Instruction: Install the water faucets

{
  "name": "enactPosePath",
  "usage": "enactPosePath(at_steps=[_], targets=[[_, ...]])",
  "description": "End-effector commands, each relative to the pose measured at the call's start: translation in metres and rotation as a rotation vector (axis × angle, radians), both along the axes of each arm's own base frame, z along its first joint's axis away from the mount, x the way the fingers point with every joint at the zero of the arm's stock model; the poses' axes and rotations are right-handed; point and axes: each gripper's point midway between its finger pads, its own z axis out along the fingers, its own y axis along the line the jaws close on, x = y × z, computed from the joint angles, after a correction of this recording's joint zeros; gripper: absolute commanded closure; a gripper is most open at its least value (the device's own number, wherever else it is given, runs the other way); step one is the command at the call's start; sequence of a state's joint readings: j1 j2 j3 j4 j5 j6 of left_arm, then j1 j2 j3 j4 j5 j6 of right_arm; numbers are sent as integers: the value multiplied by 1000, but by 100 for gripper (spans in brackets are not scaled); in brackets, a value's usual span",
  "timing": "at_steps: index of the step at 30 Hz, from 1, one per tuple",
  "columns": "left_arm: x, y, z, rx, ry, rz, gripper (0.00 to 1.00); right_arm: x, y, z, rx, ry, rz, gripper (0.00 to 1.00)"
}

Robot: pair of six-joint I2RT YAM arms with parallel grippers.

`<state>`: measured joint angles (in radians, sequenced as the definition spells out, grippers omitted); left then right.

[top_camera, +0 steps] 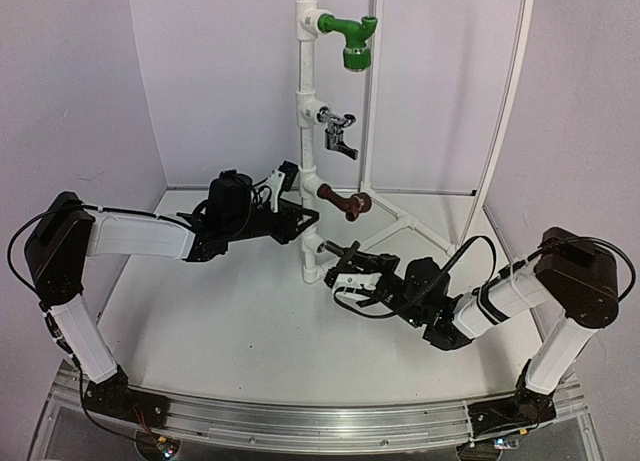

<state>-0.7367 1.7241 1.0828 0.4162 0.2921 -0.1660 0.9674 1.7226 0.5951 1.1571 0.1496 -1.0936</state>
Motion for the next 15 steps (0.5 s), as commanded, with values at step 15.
enactPosePath(at_steps=[15], targets=[[-6,-24,9,-91,23,104,100,0,-4,0,91,21,-47,100]])
